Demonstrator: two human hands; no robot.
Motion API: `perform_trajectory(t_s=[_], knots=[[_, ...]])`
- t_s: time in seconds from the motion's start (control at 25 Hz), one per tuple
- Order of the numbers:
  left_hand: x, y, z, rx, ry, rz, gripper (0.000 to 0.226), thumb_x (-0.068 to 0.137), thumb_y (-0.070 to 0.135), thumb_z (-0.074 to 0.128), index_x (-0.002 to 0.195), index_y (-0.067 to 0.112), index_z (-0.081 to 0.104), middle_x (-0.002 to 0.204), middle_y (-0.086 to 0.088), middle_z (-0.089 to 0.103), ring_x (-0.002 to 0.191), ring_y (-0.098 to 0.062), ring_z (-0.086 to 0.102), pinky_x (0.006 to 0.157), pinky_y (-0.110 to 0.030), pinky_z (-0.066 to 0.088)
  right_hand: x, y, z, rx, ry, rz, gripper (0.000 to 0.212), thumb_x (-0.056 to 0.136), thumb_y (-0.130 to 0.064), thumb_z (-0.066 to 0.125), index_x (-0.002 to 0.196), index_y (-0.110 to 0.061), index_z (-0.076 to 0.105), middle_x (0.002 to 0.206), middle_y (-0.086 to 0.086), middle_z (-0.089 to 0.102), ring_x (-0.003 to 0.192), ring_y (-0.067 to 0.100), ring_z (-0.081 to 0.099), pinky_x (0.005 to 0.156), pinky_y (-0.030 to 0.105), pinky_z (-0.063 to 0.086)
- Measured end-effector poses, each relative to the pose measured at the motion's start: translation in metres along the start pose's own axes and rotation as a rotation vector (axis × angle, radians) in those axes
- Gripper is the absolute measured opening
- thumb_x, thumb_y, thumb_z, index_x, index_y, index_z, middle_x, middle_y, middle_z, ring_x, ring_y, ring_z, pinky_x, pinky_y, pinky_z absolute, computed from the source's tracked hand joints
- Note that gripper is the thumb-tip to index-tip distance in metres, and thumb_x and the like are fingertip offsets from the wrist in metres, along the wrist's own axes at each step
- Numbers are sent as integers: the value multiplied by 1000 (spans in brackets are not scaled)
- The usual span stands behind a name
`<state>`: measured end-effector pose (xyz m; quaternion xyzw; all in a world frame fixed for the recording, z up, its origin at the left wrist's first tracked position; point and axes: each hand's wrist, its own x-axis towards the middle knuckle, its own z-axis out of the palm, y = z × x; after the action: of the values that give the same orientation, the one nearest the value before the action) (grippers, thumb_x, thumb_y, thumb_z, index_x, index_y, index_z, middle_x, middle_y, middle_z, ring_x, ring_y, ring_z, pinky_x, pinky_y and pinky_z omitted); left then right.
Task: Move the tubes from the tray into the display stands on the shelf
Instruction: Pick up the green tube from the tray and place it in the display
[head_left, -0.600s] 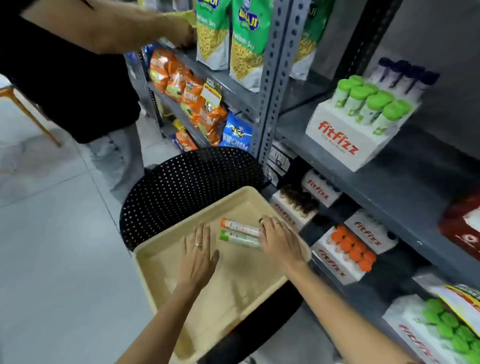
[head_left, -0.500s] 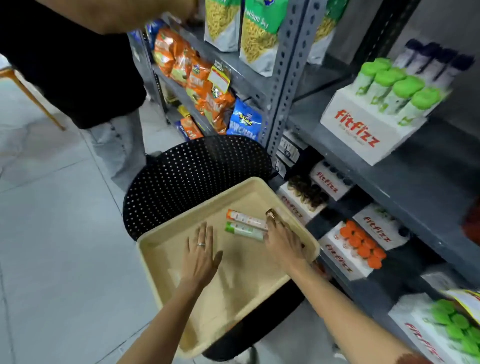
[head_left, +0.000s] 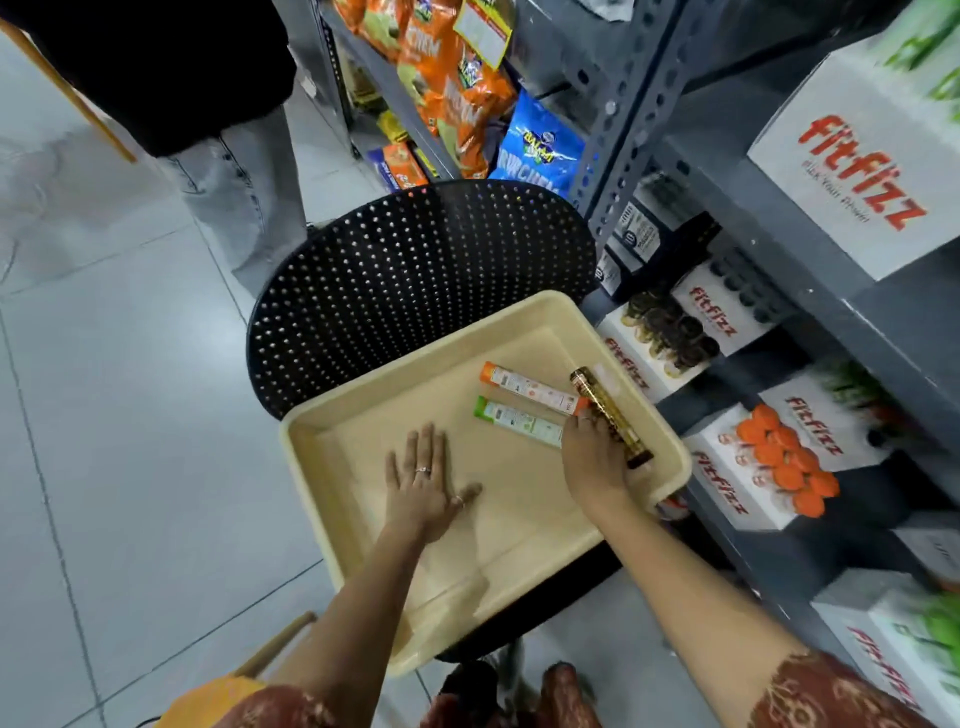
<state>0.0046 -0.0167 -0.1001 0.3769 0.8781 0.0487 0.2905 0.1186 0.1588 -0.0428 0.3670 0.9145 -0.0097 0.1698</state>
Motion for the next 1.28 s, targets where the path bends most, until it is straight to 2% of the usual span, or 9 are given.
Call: perform_trajectory(t_s=[0.2, 0.32, 0.48, 0.56, 0.64, 0.8, 0.92, 1.08, 1.28], knots=[[-4, 7, -10, 66, 39, -19, 91, 83, 73, 15, 140, 13, -24, 145, -1, -32, 139, -22, -21, 113, -51, -7, 0, 23, -28, 116, -100, -115, 32, 94, -10, 45, 125, -7, 54, 124, 13, 58, 111, 30, 57, 86, 38, 50], [-6, 28, -34, 114, 145, 96, 89, 75, 76, -9, 135, 12, -25, 147, -4, -27, 136, -21, -24, 113, -51, -4, 0, 43, -71, 348, -171, -151, 24, 89, -22, 55, 107, -8, 59, 100, 16, 59, 97, 33, 61, 75, 38, 49], [1, 78, -80, 71, 351, 301, 89, 84, 70, 0, 144, 5, 12, 151, -15, 21, 139, -26, 7, 107, -49, 6, -11, 79, -144, 436, -149, -95, 19, 79, -18, 60, 64, -14, 51, 64, 2, 49, 63, 22, 52, 48, 28, 34], [2, 113, -106, 83, 416, 393, 78, 91, 62, 9, 139, 2, 20, 146, -19, 34, 134, -27, 15, 105, -51, 12, -24, 104, -183, 468, -169, -78, 19, 79, -14, 63, 61, -18, 57, 58, 2, 53, 53, 19, 55, 47, 27, 43], [-3, 154, -129, 107, 498, 489, 71, 89, 50, 23, 141, 2, 16, 149, -17, 27, 137, -26, 12, 109, -55, 21, -48, 132, -222, 518, -148, -61, 4, 82, -10, 64, 82, -11, 67, 68, 7, 63, 55, 22, 62, 61, 34, 56], [-16, 237, -154, 118, 531, 653, 74, 79, 37, 23, 144, 6, 8, 153, -10, 12, 140, -28, 11, 109, -54, 13, -103, 187, -287, 493, -62, 31, 21, 84, -6, 61, 104, -6, 68, 81, 6, 62, 52, 17, 61, 67, 31, 56], [-25, 294, -159, 110, 515, 773, 71, 79, 34, 28, 143, 2, 20, 151, -14, 23, 138, -31, 23, 106, -57, 22, -145, 228, -316, 558, 6, 162, 19, 80, 0, 59, 95, -7, 69, 77, 10, 68, 54, 24, 68, 50, 23, 56], [-44, 362, -145, 160, 466, 888, 69, 89, 38, 24, 146, 8, -1, 156, -7, -3, 143, -23, -3, 114, -49, 1, -199, 278, -337, 596, 131, 319, 17, 72, 3, 61, 84, -2, 73, 79, 19, 74, 43, 19, 66, 53, 28, 59], [-67, 423, -108, 182, 369, 906, 70, 96, 35, 34, 146, 8, -7, 156, -7, -11, 142, -20, -9, 115, -49, 1, -251, 318, -344, 603, 293, 450, 32, 75, -31, 79, 63, -7, 61, 60, 7, 60, 49, 28, 63, 37, 22, 50]])
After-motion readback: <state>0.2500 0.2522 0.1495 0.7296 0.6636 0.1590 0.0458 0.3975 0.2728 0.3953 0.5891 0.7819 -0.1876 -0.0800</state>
